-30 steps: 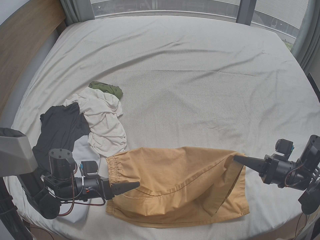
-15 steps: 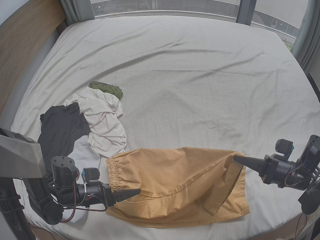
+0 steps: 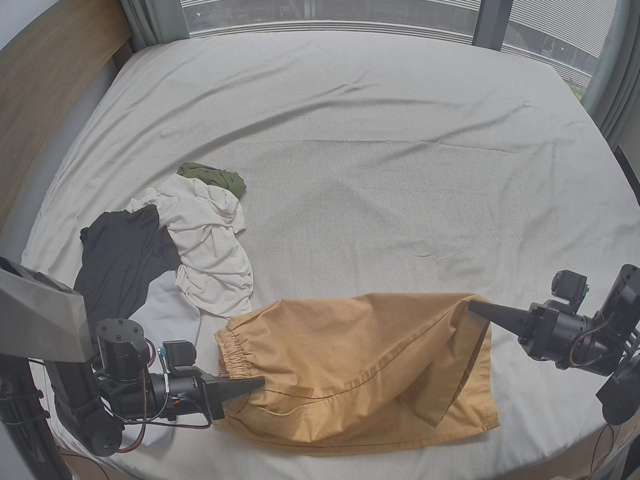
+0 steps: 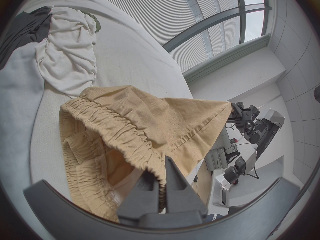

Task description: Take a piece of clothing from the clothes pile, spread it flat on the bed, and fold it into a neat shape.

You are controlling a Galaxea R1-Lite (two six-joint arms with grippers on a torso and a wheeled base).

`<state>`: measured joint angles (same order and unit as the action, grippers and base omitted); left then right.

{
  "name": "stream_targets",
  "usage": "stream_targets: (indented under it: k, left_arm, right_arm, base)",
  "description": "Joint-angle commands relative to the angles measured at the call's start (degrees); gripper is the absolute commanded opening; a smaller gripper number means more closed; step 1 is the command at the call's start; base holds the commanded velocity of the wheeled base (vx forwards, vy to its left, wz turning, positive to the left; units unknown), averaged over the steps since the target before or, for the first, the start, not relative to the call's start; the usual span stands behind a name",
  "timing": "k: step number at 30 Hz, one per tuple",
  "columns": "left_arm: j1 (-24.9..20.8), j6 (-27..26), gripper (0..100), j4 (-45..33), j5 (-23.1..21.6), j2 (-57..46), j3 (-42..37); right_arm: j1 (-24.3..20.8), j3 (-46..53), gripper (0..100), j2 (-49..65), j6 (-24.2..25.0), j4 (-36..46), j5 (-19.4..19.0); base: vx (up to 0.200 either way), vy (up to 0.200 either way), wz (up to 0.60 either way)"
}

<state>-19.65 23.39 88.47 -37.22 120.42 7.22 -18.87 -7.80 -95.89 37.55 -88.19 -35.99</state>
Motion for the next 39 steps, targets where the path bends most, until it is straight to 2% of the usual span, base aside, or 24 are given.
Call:
stream_targets:
  k: [1,3,4,10,24,25,39]
  left_arm:
    - [0.4,-0.01,0,0.04,0.3,1.31,2.54]
    - [0.49,-0.19,0,0.04,0.3,1.84,2.71]
    - [0.58,-0.19,100,0.04,0.22,1.93,2.71]
    - [-0.21,-0.45,100,0.13,0.22,1.57,1.84]
    - [-0.83,-4.85,100,0.13,-0.22,1.84,-1.86]
    - [-0.92,-4.94,0,0.13,-0.22,1.93,-1.94]
    - [-0.83,-5.02,0,0.21,-0.31,0.96,-0.98]
  right_arm:
    - [1.12,-0.99,0,0.0,0.33,-0.06,0.04]
    - [1.29,-0.99,0,-0.09,0.33,-0.06,0.04]
    - [1.29,-0.99,0,-0.09,0.33,-0.06,0.04]
    - [1.29,-1.07,0,-0.09,0.33,-0.06,-0.05]
    - [1.21,-0.99,0,0.0,0.25,-0.06,-0.14]
    - [1.21,-0.99,0,0.0,0.25,-0.06,-0.14]
    - [1.29,-1.07,0,0.09,0.25,-0.06,-0.14]
  base:
    - [0.0,0.0,0.0]
    - [0.0,0.0,0.0]
    - [0.0,0.0,0.0]
    - [0.0,0.0,0.0]
    - [0.0,0.0,0.0]
    - [0.0,0.0,0.0]
    - [0.0,0.0,0.0]
